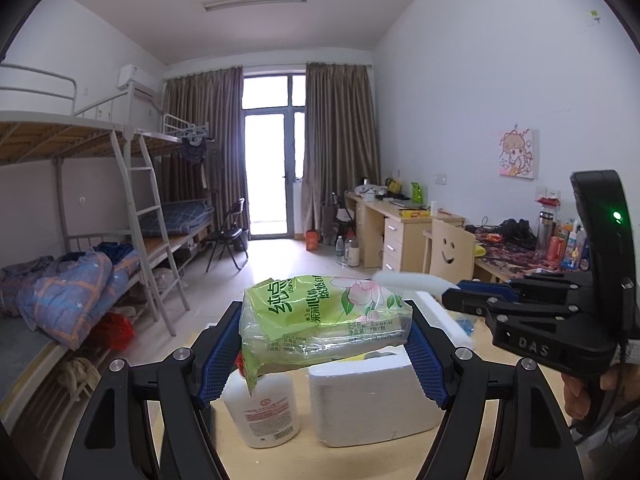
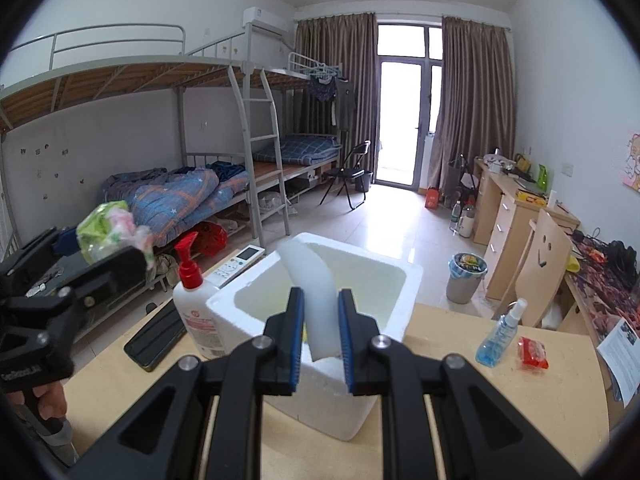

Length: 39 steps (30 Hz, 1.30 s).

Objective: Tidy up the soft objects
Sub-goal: 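Lower the white foam strip into the foam box and open the right tool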

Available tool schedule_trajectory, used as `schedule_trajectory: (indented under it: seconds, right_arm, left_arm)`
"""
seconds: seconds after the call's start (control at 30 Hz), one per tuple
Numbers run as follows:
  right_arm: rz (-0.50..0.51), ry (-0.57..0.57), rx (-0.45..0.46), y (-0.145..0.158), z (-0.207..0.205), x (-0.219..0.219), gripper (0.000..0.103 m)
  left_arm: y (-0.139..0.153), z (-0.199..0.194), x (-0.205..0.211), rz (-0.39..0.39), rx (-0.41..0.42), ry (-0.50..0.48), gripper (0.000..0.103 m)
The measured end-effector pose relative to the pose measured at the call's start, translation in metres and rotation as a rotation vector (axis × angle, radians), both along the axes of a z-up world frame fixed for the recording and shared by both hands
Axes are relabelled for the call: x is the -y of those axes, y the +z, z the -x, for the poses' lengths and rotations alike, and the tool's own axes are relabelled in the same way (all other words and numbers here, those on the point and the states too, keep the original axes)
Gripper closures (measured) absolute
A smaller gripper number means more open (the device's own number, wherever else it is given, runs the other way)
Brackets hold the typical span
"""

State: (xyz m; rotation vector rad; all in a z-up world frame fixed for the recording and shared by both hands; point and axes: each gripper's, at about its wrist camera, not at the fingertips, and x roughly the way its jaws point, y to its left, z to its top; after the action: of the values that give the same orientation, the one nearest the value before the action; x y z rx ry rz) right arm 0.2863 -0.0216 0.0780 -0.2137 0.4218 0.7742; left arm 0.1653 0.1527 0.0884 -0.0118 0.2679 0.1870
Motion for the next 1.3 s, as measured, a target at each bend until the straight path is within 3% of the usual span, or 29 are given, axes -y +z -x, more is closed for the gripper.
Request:
schedule_trajectory:
  seconds: [0.37, 1.0, 1.07, 1.13, 1.2, 1.3]
  right_arm:
    - [0.046, 0.022, -0.031, -0.013, -0.029, -0.029, 0.083]
    - [0.082, 0.028, -0.080, -0.026, -0.054, -0.044, 0.083]
    - [0.098, 0.014, -0.078, -0.027, -0.055, -0.044, 0.073]
    - [0.103, -0.008, -0.074, -0.027, -0.057, -0.045, 0.040]
    - [0.081, -0.010, -0.082, -0.025, -0.057, -0.041, 0.033]
    - [0.080, -0.014, -0.074, -0.024, -0.055, -0.038, 0.033]
  left_arm:
    - [-0.006, -0.006, -0.011, 0.031, -0.010, 0.030, 0.026]
    - [-0.008, -0.012, -0.014, 0.034, -0.029, 0.049, 0.026]
    - [-0.008, -0.012, -0.015, 0.038, -0.030, 0.049, 0.026]
    - [-0.008, -0.012, -0.013, 0.040, -0.033, 0.051, 0.026]
    - [-0.008, -0.011, -0.014, 0.042, -0.034, 0.052, 0.026]
    - [-0.006, -0.011, -0.014, 0.041, -0.034, 0.053, 0.026]
